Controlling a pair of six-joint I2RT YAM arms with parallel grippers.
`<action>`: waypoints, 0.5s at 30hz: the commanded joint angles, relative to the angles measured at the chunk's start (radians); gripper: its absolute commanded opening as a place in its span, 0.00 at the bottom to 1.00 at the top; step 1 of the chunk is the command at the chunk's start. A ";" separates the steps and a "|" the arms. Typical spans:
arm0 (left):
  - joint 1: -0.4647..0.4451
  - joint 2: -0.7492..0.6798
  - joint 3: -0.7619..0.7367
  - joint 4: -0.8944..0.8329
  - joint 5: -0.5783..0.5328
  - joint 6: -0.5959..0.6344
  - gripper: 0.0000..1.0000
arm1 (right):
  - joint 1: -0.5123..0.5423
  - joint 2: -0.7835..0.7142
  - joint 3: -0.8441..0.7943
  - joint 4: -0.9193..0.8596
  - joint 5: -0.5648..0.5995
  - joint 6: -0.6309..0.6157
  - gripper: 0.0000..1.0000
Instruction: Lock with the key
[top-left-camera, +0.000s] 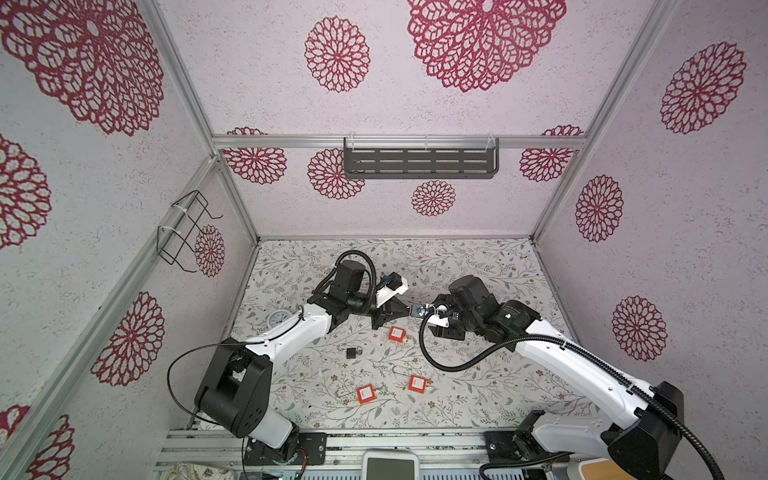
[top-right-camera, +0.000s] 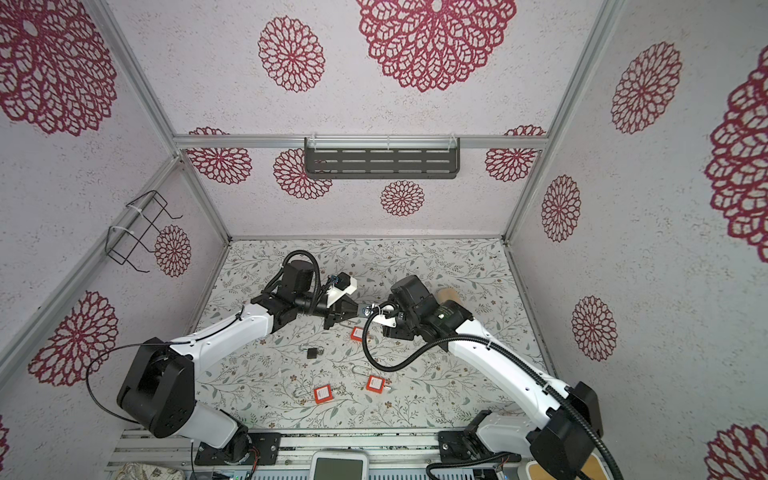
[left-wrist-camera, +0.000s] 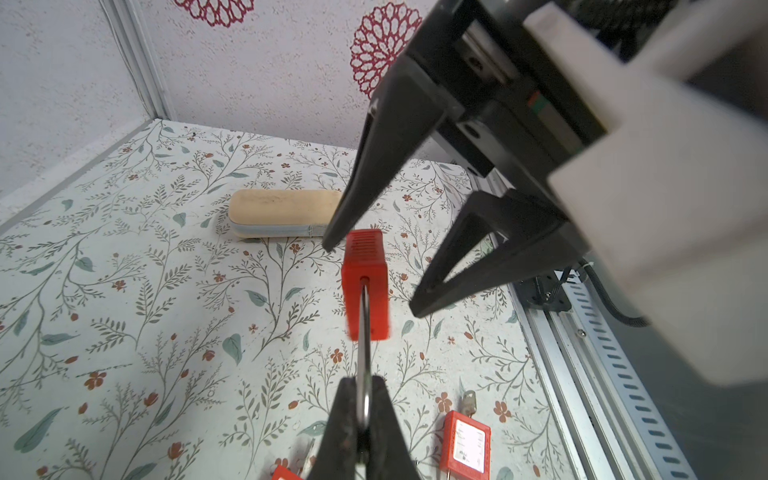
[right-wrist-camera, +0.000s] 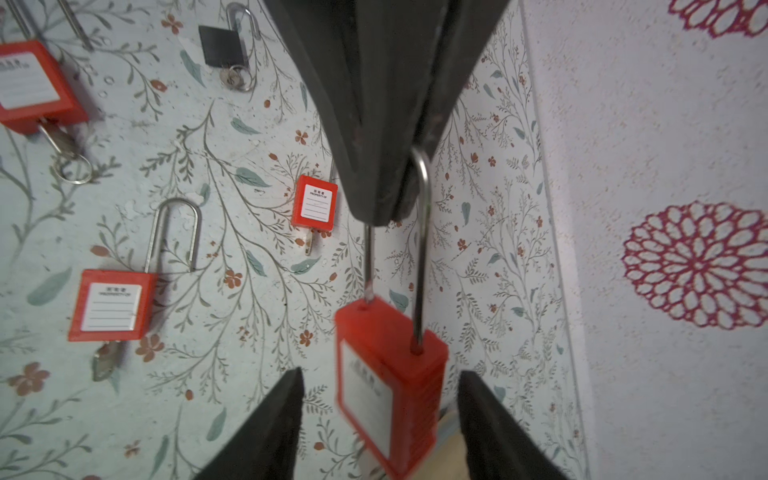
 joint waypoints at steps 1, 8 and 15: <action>0.006 -0.028 -0.007 0.096 0.058 -0.041 0.00 | 0.004 -0.041 0.073 -0.094 -0.051 0.075 0.74; 0.039 -0.050 -0.051 0.273 0.126 -0.114 0.00 | 0.002 -0.108 0.080 -0.207 -0.083 0.204 0.80; 0.039 -0.071 -0.041 0.251 0.179 -0.087 0.00 | -0.094 -0.179 0.075 -0.225 -0.149 0.192 0.79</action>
